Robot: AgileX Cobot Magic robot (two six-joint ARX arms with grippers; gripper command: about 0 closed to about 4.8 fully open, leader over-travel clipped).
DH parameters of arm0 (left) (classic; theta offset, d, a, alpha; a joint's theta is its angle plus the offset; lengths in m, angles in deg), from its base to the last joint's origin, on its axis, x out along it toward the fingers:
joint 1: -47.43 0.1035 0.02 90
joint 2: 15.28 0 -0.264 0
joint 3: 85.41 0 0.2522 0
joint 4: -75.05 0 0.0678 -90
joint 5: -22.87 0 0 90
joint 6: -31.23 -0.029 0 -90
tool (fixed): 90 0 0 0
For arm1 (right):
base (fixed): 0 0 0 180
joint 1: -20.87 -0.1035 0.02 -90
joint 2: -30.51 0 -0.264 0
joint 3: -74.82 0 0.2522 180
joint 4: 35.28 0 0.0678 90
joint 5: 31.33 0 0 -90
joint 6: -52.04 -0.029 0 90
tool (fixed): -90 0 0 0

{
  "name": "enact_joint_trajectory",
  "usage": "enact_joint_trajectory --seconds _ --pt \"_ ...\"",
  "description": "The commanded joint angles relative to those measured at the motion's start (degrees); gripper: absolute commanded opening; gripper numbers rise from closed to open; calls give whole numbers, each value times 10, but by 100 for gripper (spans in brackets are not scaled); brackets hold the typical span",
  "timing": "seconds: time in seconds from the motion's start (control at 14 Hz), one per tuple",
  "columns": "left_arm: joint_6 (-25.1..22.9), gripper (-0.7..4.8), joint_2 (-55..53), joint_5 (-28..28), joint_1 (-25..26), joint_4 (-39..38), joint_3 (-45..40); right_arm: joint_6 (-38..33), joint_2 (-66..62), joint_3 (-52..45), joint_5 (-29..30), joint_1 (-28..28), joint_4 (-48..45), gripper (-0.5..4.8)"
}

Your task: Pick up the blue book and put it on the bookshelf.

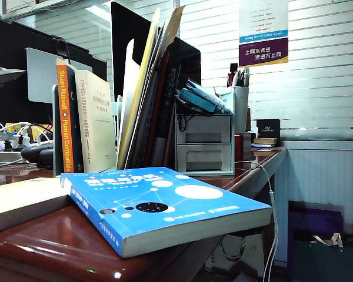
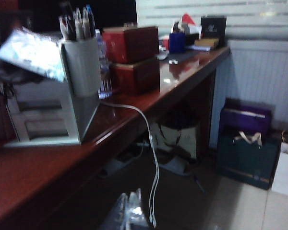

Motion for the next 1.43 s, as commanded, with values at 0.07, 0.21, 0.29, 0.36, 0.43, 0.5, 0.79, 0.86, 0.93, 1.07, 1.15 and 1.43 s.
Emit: enact_joint_trajectory --seconds 0.07,0.21,0.29,0.36,0.43,0.5,0.79,0.86,0.93,1.07,1.15,1.43 --pt "0 -6 0 -4 0 7 0 -1 0 -1 1 0 -21 0" --pt "0 -6 0 -4 0 8 0 -1 0 2 1 0 -22 -1" --pt "1 -6 0 -4 0 11 0 -2 0 5 0 0 -21 -1" --pt "11 -6 0 -4 0 19 0 -5 0 13 -1 0 -21 -1" --pt "43 -6 0 -4 0 27 6 -7 0 33 -1 0 -16 -1" --pt "66 -6 0 -4 0 29 24 -7 -4 68 -18 0 3 -1" --pt "173 -6 -39 32 0 6 137 -7 -141 269 -50 0 77 -1" --pt "215 -6 -72 28 0 -1 165 -7 -196 316 -44 -2 77 -1" --pt "252 -6 -116 12 0 -3 188 -6 -251 360 -33 -4 76 -1" --pt "281 -6 -204 -59 -1 1 224 -3 -332 416 38 -4 73 -1" --pt "318 -6 -256 -98 -4 -2 240 -2 -367 436 86 -4 74 -1" --pt "437 32 -425 -192 -60 6 287 -2 -490 480 176 -32 73 -1"
